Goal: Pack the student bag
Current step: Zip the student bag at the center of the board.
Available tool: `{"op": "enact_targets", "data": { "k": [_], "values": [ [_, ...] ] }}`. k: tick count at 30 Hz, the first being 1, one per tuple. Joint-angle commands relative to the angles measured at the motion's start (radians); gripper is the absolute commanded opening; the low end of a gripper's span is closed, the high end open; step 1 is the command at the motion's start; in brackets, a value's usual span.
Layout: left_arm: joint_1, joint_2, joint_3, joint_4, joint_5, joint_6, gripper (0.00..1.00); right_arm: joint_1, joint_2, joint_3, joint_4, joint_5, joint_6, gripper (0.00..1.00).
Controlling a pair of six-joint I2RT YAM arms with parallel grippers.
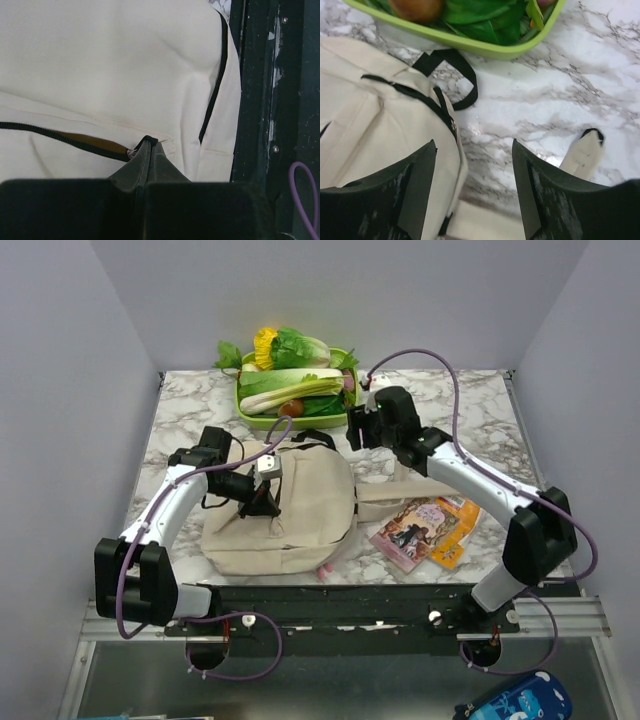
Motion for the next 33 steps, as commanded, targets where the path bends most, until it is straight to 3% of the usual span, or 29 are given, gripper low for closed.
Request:
{"op": "enact_targets", "data": {
  "k": [1,5,10,17,21,33],
  "values": [
    [-0.048,0.006,-0.056,0.286,0.069,-0.181,0.00,0.015,-0.199,-0.123,0.005,0.045,-0.032,0.72],
    [-0.063,0.046,-0.021,0.383,0.052,-0.253,0.00,0.130,-0.343,-0.353,0.159,-0.116,-0.112,0.78],
    [-0.063,0.098,0.079,0.321,0.000,-0.216,0.00,0.282,-0.313,-0.428,0.246,-0.199,-0.074,0.81],
    [-0.061,0.072,0.041,0.271,-0.094,-0.135,0.00,0.382,-0.112,-0.326,0.259,-0.220,-0.054,0.83],
    [-0.058,0.062,0.016,0.261,-0.134,-0.115,0.00,0.416,-0.038,-0.283,0.269,-0.217,-0.049,0.95],
    [-0.055,0.045,0.021,0.281,-0.148,-0.131,0.00,0.416,0.108,-0.237,0.276,-0.194,0.032,0.94]
  ]
}}
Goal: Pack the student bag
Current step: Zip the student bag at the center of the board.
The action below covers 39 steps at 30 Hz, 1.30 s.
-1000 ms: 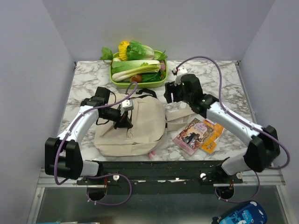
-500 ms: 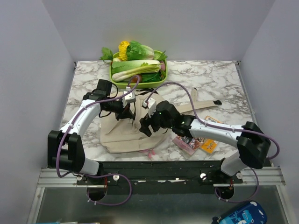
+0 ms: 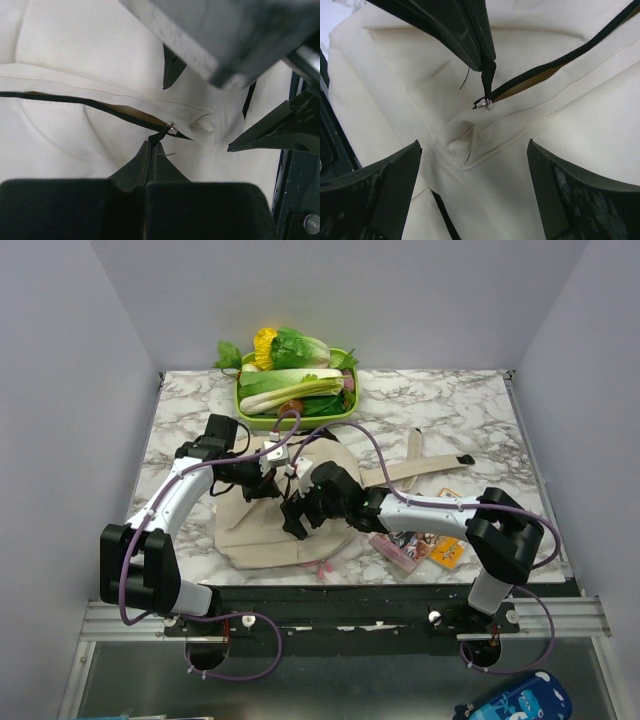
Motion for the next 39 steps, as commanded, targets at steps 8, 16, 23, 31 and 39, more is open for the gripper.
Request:
{"op": "enact_targets", "data": {
  "k": [8,16,23,31,39],
  "values": [
    [0.001,-0.044,0.005,0.026,-0.006,-0.005,0.00,0.019,0.071,-0.002,0.038,0.112,0.097,0.63],
    [0.003,-0.029,-0.009,0.084,-0.032,-0.034,0.00,0.030,-0.060,-0.132,0.149,0.155,0.064,0.01],
    [0.001,-0.006,-0.020,0.204,-0.103,-0.102,0.00,0.062,-0.055,-0.143,0.144,0.151,0.032,0.01],
    [0.000,0.052,-0.029,0.513,-0.240,-0.330,0.00,0.110,-0.029,-0.141,0.133,0.148,-0.002,0.01],
    [0.000,0.103,-0.014,0.691,-0.443,-0.444,0.00,0.121,-0.020,-0.146,0.135,0.126,0.009,0.01]
  ]
}}
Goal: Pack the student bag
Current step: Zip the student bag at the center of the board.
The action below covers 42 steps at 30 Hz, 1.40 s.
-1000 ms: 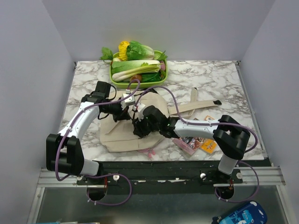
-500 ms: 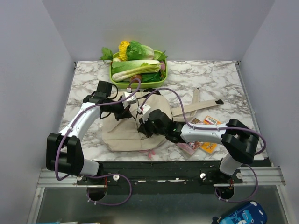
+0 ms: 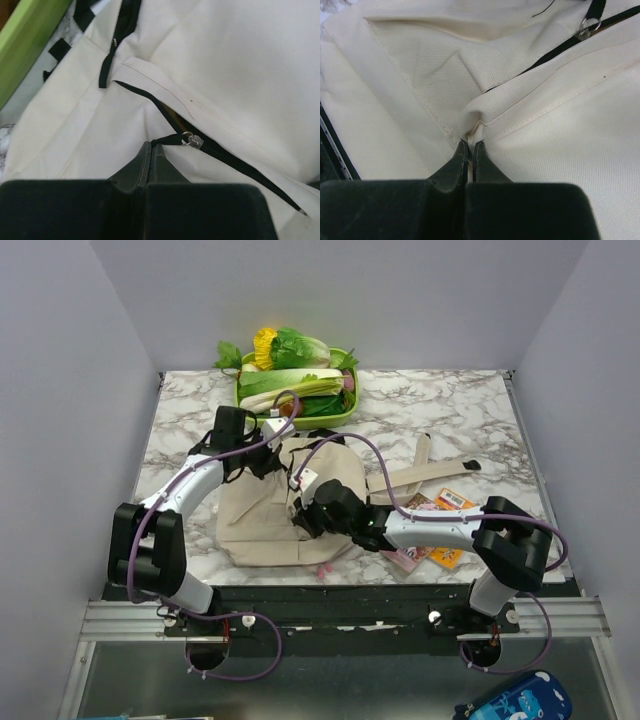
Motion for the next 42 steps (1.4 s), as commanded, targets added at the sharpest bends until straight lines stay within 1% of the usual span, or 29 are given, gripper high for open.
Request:
{"op": "enact_targets", "data": {
  "k": [1,3,4,6,10,14,16,17,18,19,20,21,22,23,24,25,27,28,30,32,33,34,35,36,37,38,39,40,42],
  "values": [
    [0.017,0.022,0.016,0.282,-0.234,-0.089,0.00,0.039,0.025,-0.023,-0.029,-0.050,0.002,0.01],
    [0.017,0.034,0.024,0.316,-0.266,-0.129,0.00,0.041,0.024,-0.023,-0.024,-0.051,-0.006,0.01],
    [0.017,0.050,0.033,0.345,-0.307,-0.144,0.00,0.041,0.022,-0.024,-0.019,-0.079,-0.011,0.01],
    [0.015,0.071,0.053,0.344,-0.331,-0.173,0.00,0.045,0.022,-0.024,-0.018,-0.086,-0.021,0.01],
    [0.006,0.136,0.117,0.365,-0.375,-0.192,0.00,0.053,0.019,-0.029,-0.009,-0.098,-0.035,0.01],
    [-0.015,0.183,0.142,0.368,-0.470,-0.203,0.00,0.057,0.016,-0.029,-0.004,-0.100,-0.044,0.01],
    [-0.015,0.203,0.157,0.352,-0.464,-0.204,0.02,0.056,0.018,-0.021,-0.013,-0.078,-0.038,0.07],
    [-0.017,0.200,0.159,0.323,-0.452,-0.204,0.06,0.057,0.016,-0.017,-0.018,-0.061,-0.028,0.12],
    [-0.015,0.194,0.157,0.309,-0.416,-0.206,0.11,0.054,0.012,-0.012,-0.018,-0.031,-0.020,0.23],
    [-0.015,0.171,0.151,0.277,-0.397,-0.201,0.22,0.051,-0.004,-0.009,-0.021,0.012,-0.020,0.30],
    [-0.015,0.156,0.144,0.264,-0.385,-0.197,0.27,0.045,-0.013,-0.006,-0.024,0.026,-0.018,0.41],
    [-0.015,0.138,0.136,0.249,-0.369,-0.190,0.32,0.022,-0.020,0.009,-0.027,0.031,-0.014,0.55],
    [-0.012,0.101,0.131,0.203,-0.336,-0.187,0.39,0.004,-0.030,0.018,-0.035,0.032,-0.012,0.57],
    [-0.006,0.081,0.130,0.177,-0.313,-0.186,0.42,-0.016,-0.051,0.028,-0.051,0.032,-0.011,0.60],
    [0.010,0.061,0.133,0.151,-0.294,-0.190,0.45,-0.068,-0.065,0.035,-0.056,0.025,-0.005,0.63],
    [0.027,0.021,0.137,0.096,-0.239,-0.192,0.53,-0.097,-0.076,0.054,-0.071,0.008,-0.001,0.69],
    [0.078,-0.017,0.134,0.048,-0.204,-0.183,0.64,-0.190,-0.106,0.078,-0.090,-0.008,-0.003,0.71],
    [0.096,-0.048,0.128,0.001,-0.190,-0.174,0.70,-0.221,-0.109,0.116,-0.122,-0.005,-0.009,0.72],
    [0.142,-0.068,0.118,-0.035,-0.179,-0.152,0.71,-0.293,-0.087,0.166,-0.172,0.011,-0.043,0.73],
    [0.227,-0.080,0.088,-0.089,-0.170,-0.114,0.73,-0.334,-0.041,0.269,-0.295,0.060,-0.060,0.74],
    [0.251,-0.079,0.078,-0.107,-0.168,-0.097,0.75,-0.369,0.013,0.302,-0.333,0.072,-0.069,0.76],
    [0.289,-0.070,0.052,-0.150,-0.170,-0.062,0.78,-0.384,0.036,0.325,-0.393,0.083,-0.069,0.79],
    [0.305,-0.065,0.038,-0.170,-0.168,-0.046,0.80,-0.400,0.059,0.342,-0.416,0.075,-0.067,0.82],
    [0.316,-0.062,0.021,-0.184,-0.174,-0.031,0.82,-0.430,0.079,0.357,-0.432,0.063,-0.061,0.85],
    [0.325,-0.061,-0.017,-0.193,-0.179,-0.022,0.83,-0.446,0.100,0.355,-0.438,0.011,-0.058,0.97],
    [0.337,-0.064,-0.039,-0.190,-0.185,-0.011,0.85,-0.459,0.107,0.348,-0.438,-0.016,-0.052,1.00],
    [0.342,-0.070,-0.060,-0.184,-0.197,-0.011,0.85,-0.482,0.113,0.336,-0.437,-0.043,-0.044,1.00],
    [0.346,-0.083,-0.101,-0.166,-0.202,-0.008,0.86,-0.490,0.127,0.335,-0.435,-0.102,-0.041,1.00],
    [0.350,-0.093,-0.131,-0.156,-0.214,-0.008,0.86,-0.510,0.137,0.331,-0.435,-0.170,-0.040,1.00]
  ]
}}
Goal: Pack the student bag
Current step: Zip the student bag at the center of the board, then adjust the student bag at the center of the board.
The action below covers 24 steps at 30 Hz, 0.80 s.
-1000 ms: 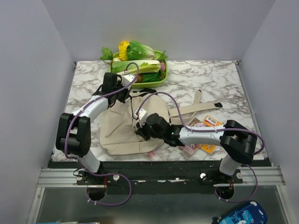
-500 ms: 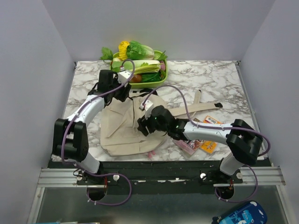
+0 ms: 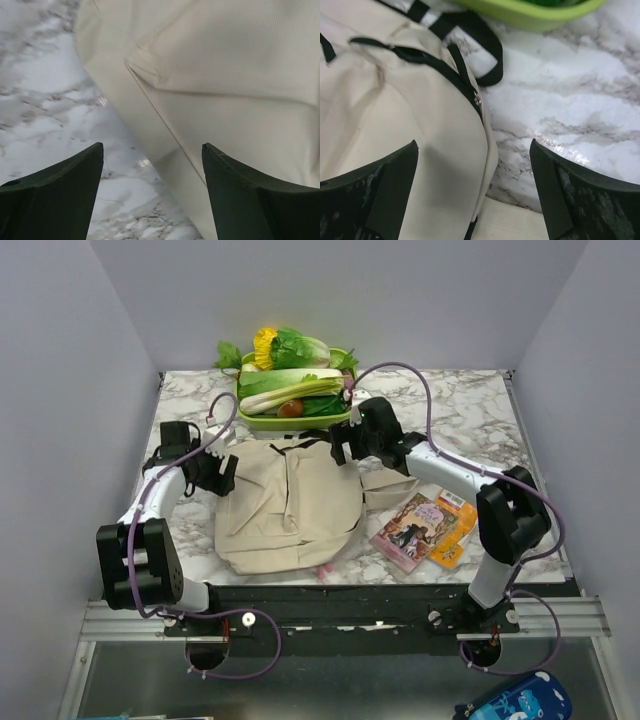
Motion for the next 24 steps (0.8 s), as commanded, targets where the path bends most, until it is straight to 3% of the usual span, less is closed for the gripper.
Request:
{"op": "enact_targets", "data": {
  "k": [1,7,9,10,12,13,14,16,19,20,23,24],
  "values": [
    [0.010,-0.015,-0.086,-0.052,-0.018,0.046,0.86,-0.038,0.050,-0.023,-0.097,-0.207,0.003,1.00],
    [0.016,0.057,-0.090,-0.050,-0.085,0.029,0.93,-0.039,0.080,-0.042,-0.068,-0.314,0.022,0.99],
    [0.015,0.077,-0.092,-0.050,-0.090,0.025,0.90,-0.041,0.087,-0.053,-0.061,-0.319,0.040,0.95],
    [0.015,0.098,-0.092,-0.049,-0.085,0.019,0.88,-0.039,0.085,-0.058,-0.058,-0.322,0.045,0.88],
    [0.016,0.124,-0.070,-0.065,-0.072,0.010,0.77,-0.041,0.073,-0.084,-0.034,-0.325,0.062,0.80],
    [0.018,0.144,-0.060,-0.073,-0.066,0.008,0.73,-0.041,0.067,-0.093,-0.009,-0.330,0.066,0.70],
    [0.018,0.150,-0.053,-0.076,-0.058,0.003,0.63,-0.041,0.062,-0.101,0.000,-0.333,0.069,0.65],
    [0.016,0.170,-0.038,-0.079,-0.036,-0.001,0.53,-0.041,0.045,-0.121,0.014,-0.336,0.075,0.53],
    [0.018,0.202,-0.009,-0.090,-0.016,0.000,0.33,-0.041,0.028,-0.138,0.031,-0.337,0.077,0.43],
    [0.018,0.215,0.003,-0.096,-0.013,-0.004,0.21,-0.041,0.024,-0.141,0.035,-0.341,0.077,0.39],
    [0.018,0.264,0.049,-0.125,-0.003,-0.010,0.00,-0.041,0.004,-0.156,0.049,-0.357,0.079,0.23],
    [0.021,0.275,0.060,-0.128,-0.001,-0.015,0.00,-0.041,-0.004,-0.162,0.054,-0.365,0.079,0.19]
  ]
}}
